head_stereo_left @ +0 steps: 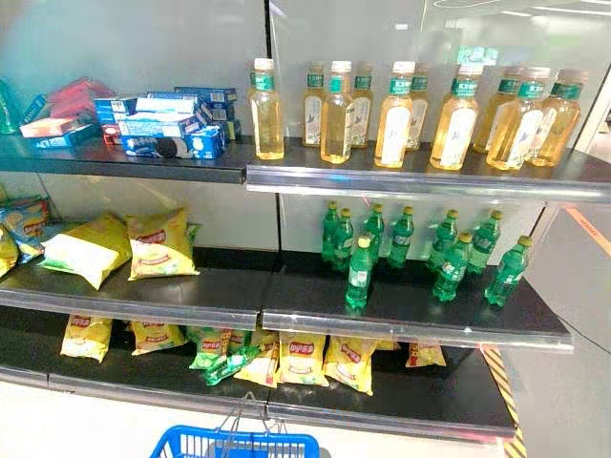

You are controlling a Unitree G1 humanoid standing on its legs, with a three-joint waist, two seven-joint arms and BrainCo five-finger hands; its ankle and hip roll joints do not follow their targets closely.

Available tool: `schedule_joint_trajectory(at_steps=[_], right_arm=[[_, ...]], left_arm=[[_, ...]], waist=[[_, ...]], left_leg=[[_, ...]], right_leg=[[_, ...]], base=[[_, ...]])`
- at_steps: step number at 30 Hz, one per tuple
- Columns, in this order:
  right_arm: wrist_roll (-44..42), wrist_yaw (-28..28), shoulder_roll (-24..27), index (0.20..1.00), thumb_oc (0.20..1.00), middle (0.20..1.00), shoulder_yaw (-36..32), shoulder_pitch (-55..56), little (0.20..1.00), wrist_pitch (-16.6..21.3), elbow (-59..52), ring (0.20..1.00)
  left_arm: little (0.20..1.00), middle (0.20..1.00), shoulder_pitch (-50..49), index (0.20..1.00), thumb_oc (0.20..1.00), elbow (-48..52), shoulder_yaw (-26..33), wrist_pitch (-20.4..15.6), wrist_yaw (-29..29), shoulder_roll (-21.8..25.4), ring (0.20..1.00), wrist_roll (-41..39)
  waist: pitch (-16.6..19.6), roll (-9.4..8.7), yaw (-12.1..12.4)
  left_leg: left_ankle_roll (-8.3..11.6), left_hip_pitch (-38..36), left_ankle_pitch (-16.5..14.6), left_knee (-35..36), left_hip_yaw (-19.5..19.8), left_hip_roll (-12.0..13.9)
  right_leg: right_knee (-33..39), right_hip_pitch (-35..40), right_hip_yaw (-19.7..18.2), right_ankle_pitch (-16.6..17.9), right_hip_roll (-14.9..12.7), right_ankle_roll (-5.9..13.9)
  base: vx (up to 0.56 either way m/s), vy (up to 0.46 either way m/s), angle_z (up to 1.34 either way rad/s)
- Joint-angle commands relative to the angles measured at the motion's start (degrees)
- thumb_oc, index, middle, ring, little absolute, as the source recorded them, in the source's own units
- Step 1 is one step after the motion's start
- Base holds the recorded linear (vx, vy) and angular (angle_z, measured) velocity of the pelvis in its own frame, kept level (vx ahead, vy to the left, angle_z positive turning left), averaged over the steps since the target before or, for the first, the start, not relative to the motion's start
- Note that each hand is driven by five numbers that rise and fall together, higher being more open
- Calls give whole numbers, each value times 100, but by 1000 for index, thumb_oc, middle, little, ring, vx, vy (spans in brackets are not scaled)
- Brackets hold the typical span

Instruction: Pick up the snacks into the basket

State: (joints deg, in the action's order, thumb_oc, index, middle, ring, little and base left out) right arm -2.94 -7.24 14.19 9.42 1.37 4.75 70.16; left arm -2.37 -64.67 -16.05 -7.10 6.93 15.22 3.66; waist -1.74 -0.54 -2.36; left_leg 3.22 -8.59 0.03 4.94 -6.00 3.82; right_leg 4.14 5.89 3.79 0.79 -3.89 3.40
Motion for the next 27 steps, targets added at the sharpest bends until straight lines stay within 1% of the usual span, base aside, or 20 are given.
schedule_joint_trajectory(at_steps=[1, 7, 9, 12, 13, 16, 17, 18, 19, 25, 27], right_arm=[[-12, -106, 146, 1000, 1000, 1000, 11, -372, 1000, 139, 170, 1000], [-100, -107, 145, 1000, 1000, 1000, -34, -358, 1000, 171, 85, 1000], [-327, -112, 164, 1000, 1000, 1000, -73, -376, 1000, 297, -274, 1000], [-483, -170, 321, 1000, 1000, 1000, -72, -376, 1000, 477, -1429, 1000], [-529, -191, 432, 1000, 1000, 1000, -81, -377, 1000, 527, -2020, 1000], [-501, -181, 704, 1000, 1000, 1000, -111, -369, 1000, 619, -3147, 1000], [-533, -178, 758, 1000, 1000, 1000, -149, -358, 1000, 650, -3470, 1000], [-533, -178, 758, 1000, 1000, 1000, -149, -358, 1000, 649, -3471, 1000], [-603, -180, 868, 1000, 1000, 1000, -250, -370, 1000, 709, -4103, 1000], [-652, -212, 926, 1000, 1000, 1000, -456, -426, 1000, 770, -5076, 1000], [-678, -168, 907, 1000, 1000, 1000, -475, -405, 1000, 777, -5264, 1000]], left_arm=[[200, 200, 255, 200, 200, 18, 36, -300, 85, 135, 200, 140], [200, 200, 220, 200, 200, 72, 51, -328, 10, 112, 200, 51], [200, 200, 184, 200, 200, 241, 58, -368, 37, 155, 200, 36], [200, 200, 100, 200, 200, 623, 155, -432, 113, 273, 200, -14], [200, 200, 55, 200, 200, 821, 184, -481, 153, 336, 200, -32], [200, 200, -44, 200, 200, 1397, 303, -571, 203, 456, 200, -173], [200, 200, -93, 200, 200, 1690, 326, -599, 242, 499, 200, -227], [200, 200, -93, 200, 200, 1691, 326, -599, 242, 500, 200, -227], [200, 200, -156, 200, 200, 2156, 451, -694, 334, 570, 200, -389], [200, 200, -254, 200, 200, 3462, 656, -806, 457, 700, 200, -629], [200, 200, -303, 200, 200, 3737, 723, -836, 453, 704, 200, -677]], waist=[[-62, -211, -66], [-55, -191, -87], [-68, -186, -85], [-109, -182, -84], [-119, -184, -84], [-132, -193, -79], [-132, -195, -76], [-132, -195, -76], [-125, -200, -68], [-101, -219, -39], [-91, -228, -28]], left_leg=[[-66, 206, -349, -345, 32, 58], [-52, 175, -308, -236, 17, 48], [-52, 172, -298, -230, 11, 40], [-45, 182, -280, -230, 2, 34], [-45, 178, -283, -230, -10, 29], [-44, 164, -282, -211, -34, 28], [-45, 162, -286, -217, -40, 29], [-45, 161, -286, -217, -40, 29], [-47, 156, -288, -216, -50, 29], [-56, 141, -307, -235, -28, 31], [-56, 136, -314, -240, -15, 34]], right_leg=[[-619, -36, 164, -507, -281, 408], [-538, -12, 178, -477, -287, 407], [-509, -7, 162, -449, -293, 415], [-515, -25, 145, -440, -297, 425], [-517, -26, 131, -440, -300, 431], [-501, -31, 117, -428, -307, 445], [-503, -28, 120, -430, -309, 448], [-503, -28, 120, -430, -309, 448], [-501, -19, 112, -430, -316, 452], [-514, 18, 140, -452, -326, 451], [-507, 40, 153, -461, -327, 444]], base=[[790, -490, 53], [0, 0, 0], [-8, 0, -2], [-23, 1, -4], [-17, -3, -4], [-10, -3, -3], [-1, -5, 4], [4, -5, 4], [0, 0, 0], [0, 0, 0], [0, 0, 0]])
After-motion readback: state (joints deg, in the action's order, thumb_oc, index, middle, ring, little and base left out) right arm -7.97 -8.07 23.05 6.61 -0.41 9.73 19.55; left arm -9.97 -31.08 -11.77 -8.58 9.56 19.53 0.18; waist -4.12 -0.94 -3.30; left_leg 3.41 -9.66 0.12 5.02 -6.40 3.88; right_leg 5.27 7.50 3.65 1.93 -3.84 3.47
